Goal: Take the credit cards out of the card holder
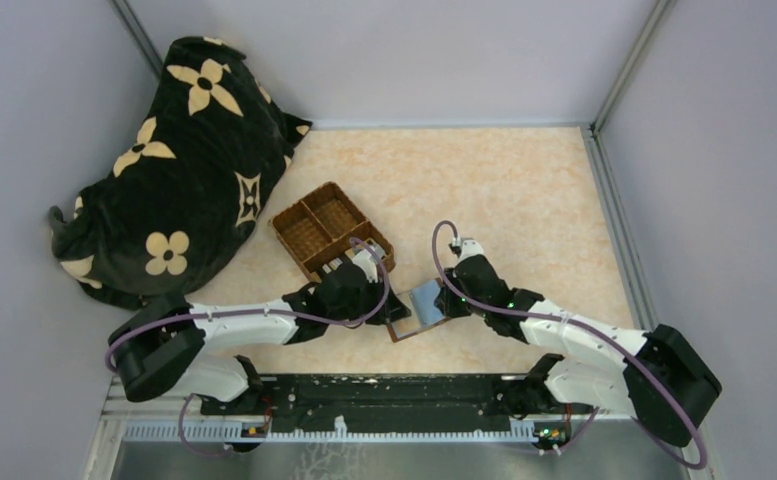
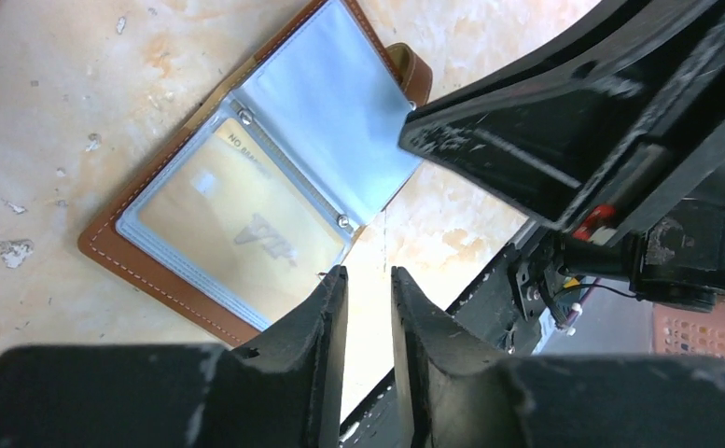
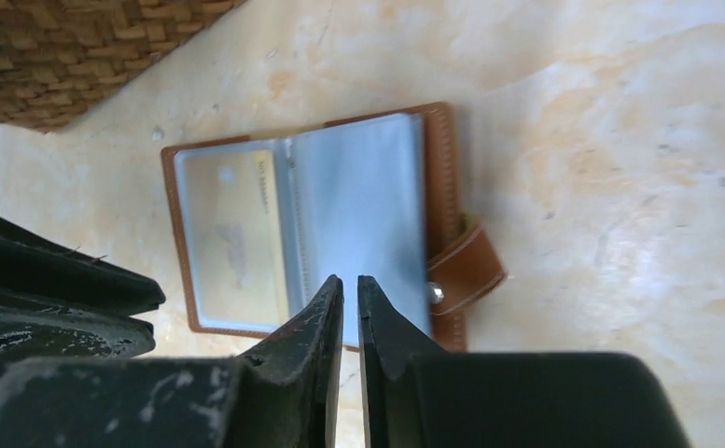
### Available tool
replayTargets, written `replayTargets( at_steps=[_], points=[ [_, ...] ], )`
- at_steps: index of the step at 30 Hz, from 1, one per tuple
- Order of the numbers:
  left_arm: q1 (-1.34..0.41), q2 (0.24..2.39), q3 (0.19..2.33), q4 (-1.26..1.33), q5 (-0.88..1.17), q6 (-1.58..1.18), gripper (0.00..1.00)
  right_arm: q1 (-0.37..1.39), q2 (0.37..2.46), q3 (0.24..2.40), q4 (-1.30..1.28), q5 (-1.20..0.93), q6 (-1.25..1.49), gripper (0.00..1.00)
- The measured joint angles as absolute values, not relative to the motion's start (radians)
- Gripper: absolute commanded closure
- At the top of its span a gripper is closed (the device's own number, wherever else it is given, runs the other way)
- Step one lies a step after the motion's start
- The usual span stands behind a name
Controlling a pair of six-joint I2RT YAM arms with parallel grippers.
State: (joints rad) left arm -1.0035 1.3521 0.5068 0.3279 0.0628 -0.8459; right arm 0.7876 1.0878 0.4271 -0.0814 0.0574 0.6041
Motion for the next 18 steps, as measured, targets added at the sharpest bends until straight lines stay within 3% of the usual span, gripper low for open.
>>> replayTargets(
  at_steps=[3,11,18],
  points=[
    [-1.003,1.365,0.507,0.325,0.057,-0.858,0.63,0.752,1.055,0.427,-0.109,0.071,0.588,0.68],
    [-1.003,1.373,0.506,0.319,0.043,-0.88,0.62,0.718,1.06,0.435,-0.175,0.12,0.53,0.66],
    [-1.003,1.377,0.5,0.318,0.041,-0.883,0.62,0.715,1.092,0.447,-0.179,0.122,0.504,0.82]
  ],
)
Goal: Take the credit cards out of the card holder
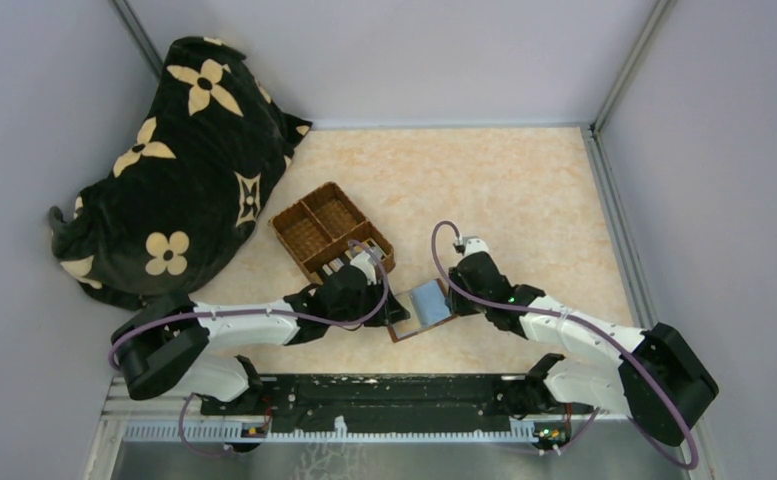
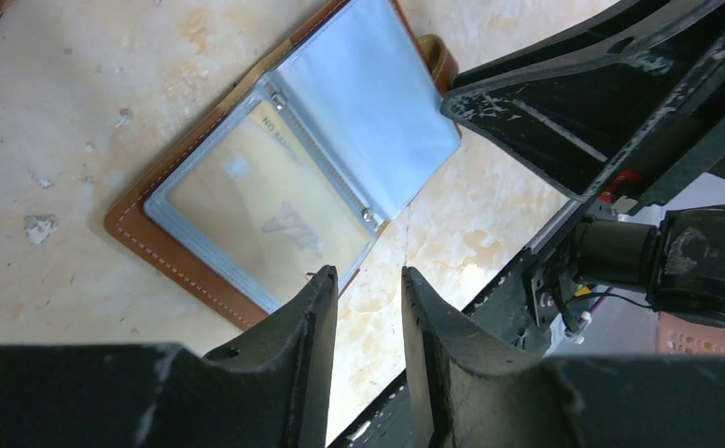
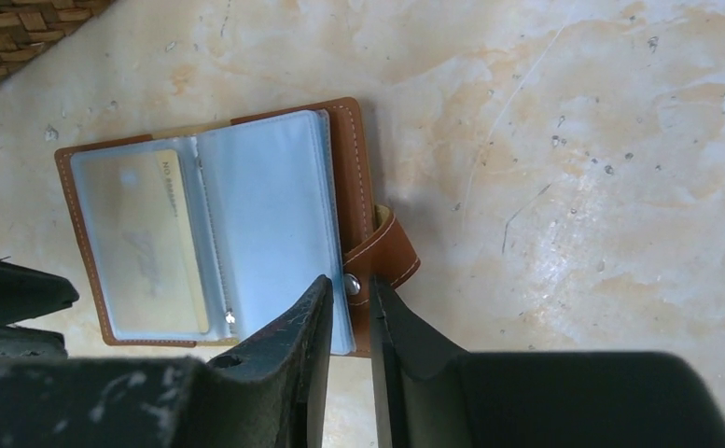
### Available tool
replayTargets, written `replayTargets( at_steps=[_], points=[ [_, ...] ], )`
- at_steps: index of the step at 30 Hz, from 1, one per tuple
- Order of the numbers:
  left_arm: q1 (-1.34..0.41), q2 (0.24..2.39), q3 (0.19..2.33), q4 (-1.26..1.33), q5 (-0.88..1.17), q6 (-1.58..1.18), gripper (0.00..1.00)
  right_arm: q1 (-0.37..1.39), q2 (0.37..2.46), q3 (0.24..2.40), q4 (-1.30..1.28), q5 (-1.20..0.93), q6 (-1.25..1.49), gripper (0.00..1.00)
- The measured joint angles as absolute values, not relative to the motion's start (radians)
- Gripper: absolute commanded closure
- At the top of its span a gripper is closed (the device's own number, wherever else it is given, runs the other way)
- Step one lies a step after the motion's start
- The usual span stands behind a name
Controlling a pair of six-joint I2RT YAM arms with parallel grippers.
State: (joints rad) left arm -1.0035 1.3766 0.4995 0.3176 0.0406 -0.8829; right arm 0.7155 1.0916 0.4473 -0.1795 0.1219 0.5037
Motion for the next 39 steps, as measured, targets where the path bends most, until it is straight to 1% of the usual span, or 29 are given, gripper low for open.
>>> replayTargets(
  at_steps=[3,9,15,17,19,20,39],
  points=[
    [-1.003,1.377,0.488,0.314,0.04,-0.884,0.62,0.715,1.092,0.447,-0.175,0.101,0.501,0.87],
    [-1.003,1.369,0.46,0.305,0.022,-0.887,0.62,0.715,1.081,0.416,-0.137,0.043,0.522,0.91],
    [-1.001,1.318,0.44,0.298,0.004,-0.892,0.6,0.715,1.055,0.353,-0.128,0.009,0.554,0.92],
    [-1.001,1.312,0.439,0.298,0.001,-0.897,0.56,0.715,1.045,0.34,-0.117,-0.002,0.563,0.92],
    [-1.001,1.311,0.439,0.298,-0.001,-0.901,0.47,0.715,1.04,0.333,-0.112,-0.009,0.571,0.92],
    [-1.001,1.312,0.438,0.298,-0.001,-0.905,0.45,0.715,1.04,0.333,-0.11,-0.01,0.573,0.92],
    [-1.001,1.341,0.433,0.286,-0.042,-0.951,0.44,0.715,1.04,0.327,-0.09,-0.029,0.587,0.92]
  ],
)
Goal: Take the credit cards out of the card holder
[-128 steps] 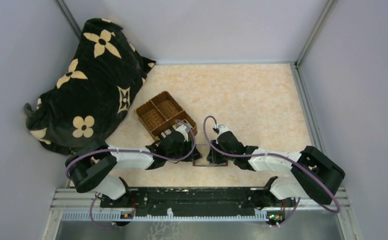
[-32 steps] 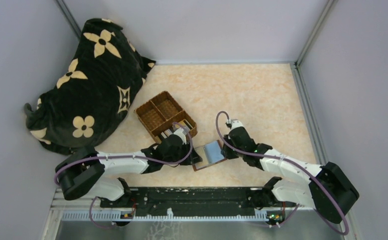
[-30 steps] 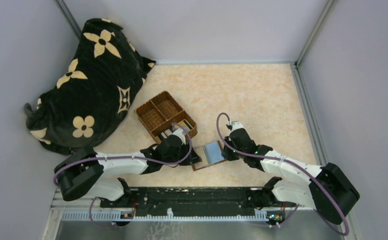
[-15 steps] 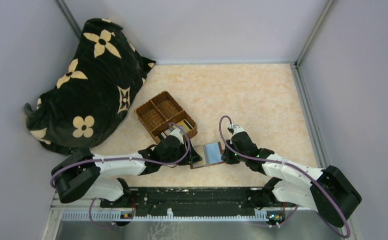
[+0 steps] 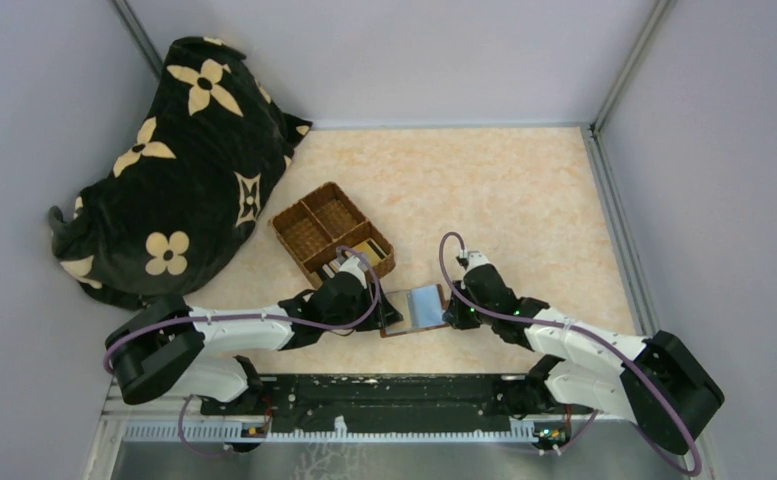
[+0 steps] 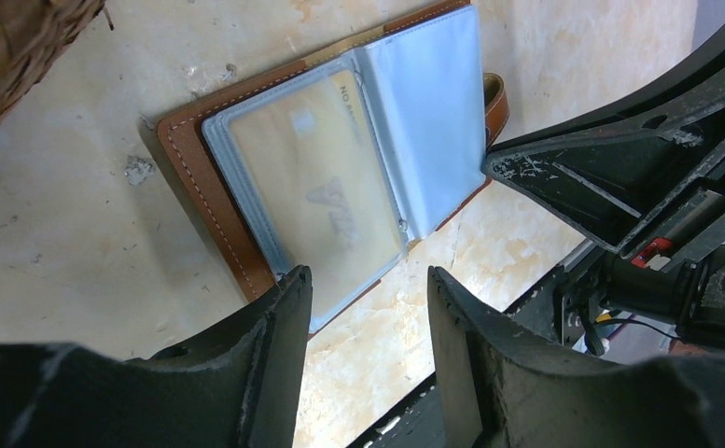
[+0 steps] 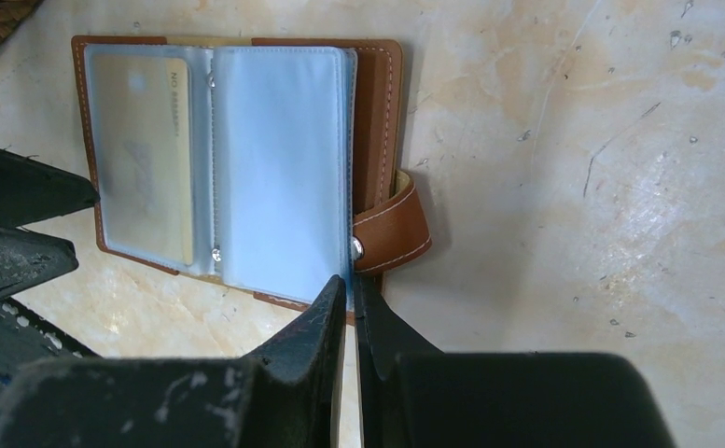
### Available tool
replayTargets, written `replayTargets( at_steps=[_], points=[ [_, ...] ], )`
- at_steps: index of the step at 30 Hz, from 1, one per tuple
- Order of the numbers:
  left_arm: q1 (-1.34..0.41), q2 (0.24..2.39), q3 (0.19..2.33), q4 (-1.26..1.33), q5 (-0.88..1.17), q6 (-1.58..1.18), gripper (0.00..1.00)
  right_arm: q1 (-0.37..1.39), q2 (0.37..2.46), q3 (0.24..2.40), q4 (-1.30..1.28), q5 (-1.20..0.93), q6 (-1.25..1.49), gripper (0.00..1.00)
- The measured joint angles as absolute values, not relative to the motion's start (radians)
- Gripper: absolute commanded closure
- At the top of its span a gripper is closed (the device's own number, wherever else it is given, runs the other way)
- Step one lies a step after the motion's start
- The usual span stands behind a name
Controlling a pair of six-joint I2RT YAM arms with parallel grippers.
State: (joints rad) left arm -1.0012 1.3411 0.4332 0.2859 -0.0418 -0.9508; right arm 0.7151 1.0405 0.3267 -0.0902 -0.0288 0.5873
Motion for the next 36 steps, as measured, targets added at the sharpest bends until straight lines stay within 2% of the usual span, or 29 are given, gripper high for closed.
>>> replayTargets(
  at_steps=[36],
  points=[
    [-0.999,1.419,0.443,0.349,-0.022,-0.951,0.44,0.715,1.042,0.314,-0.067,-0.033,0.588,0.92]
  ],
)
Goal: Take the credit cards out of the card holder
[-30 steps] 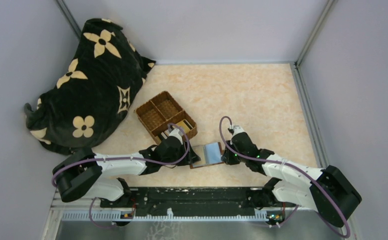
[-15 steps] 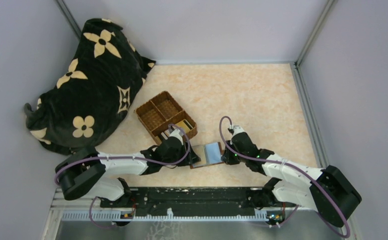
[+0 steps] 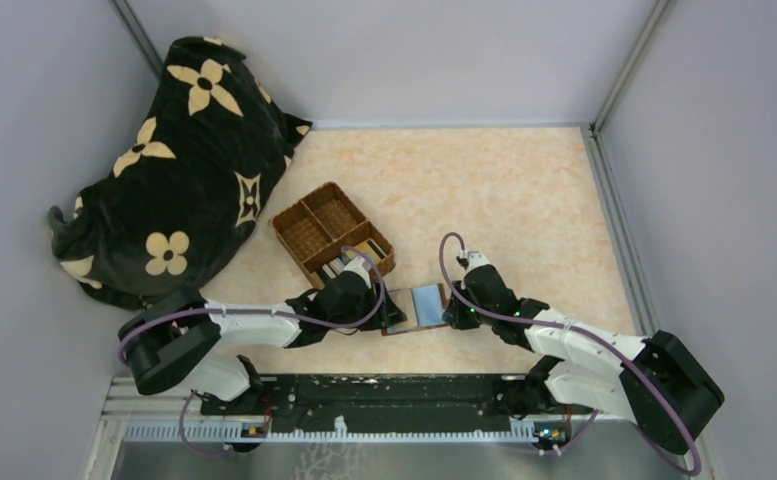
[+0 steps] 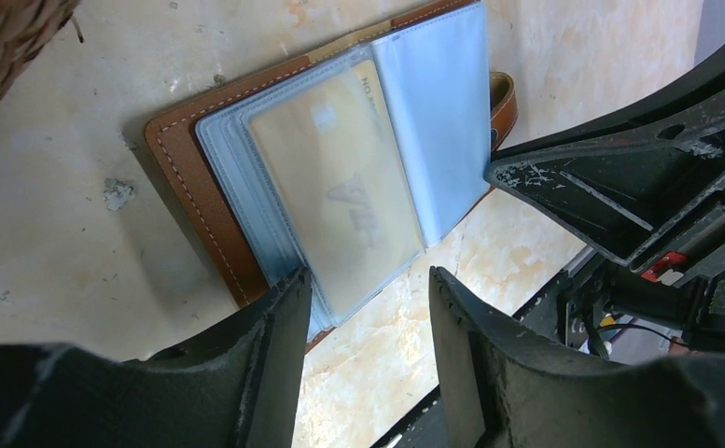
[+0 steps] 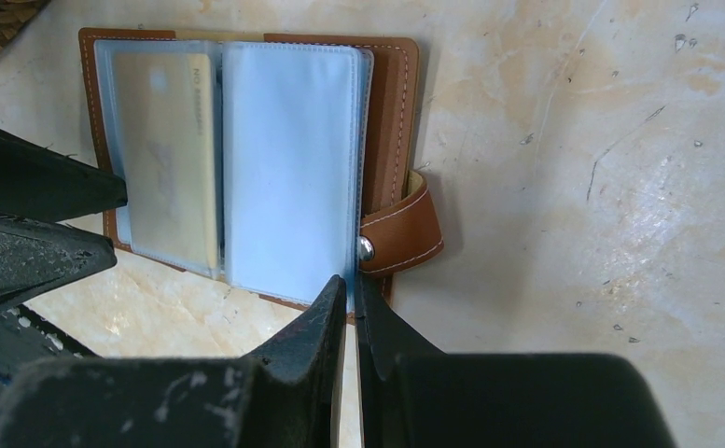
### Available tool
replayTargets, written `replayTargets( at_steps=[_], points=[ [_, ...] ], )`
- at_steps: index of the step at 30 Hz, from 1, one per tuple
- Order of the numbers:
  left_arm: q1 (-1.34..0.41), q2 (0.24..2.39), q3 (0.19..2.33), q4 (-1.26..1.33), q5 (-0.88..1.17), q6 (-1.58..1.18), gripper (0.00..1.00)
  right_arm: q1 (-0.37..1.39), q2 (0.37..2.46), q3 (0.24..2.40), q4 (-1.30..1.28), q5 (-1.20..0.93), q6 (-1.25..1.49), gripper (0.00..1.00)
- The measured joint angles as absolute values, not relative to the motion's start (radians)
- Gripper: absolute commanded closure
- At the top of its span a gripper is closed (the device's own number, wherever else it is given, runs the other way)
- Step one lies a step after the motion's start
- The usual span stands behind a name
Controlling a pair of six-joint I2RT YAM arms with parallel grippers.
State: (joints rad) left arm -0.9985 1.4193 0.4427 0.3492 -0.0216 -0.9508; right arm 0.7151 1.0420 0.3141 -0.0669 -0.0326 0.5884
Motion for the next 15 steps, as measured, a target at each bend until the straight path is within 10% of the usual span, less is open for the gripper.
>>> replayTargets(
  at_steps=[15],
  points=[
    [-0.996,1.446,0.47,0.359,0.007,-0.949,0.43,0.715,1.043,0.308,-0.052,-0.033,0.588,0.92]
  ],
)
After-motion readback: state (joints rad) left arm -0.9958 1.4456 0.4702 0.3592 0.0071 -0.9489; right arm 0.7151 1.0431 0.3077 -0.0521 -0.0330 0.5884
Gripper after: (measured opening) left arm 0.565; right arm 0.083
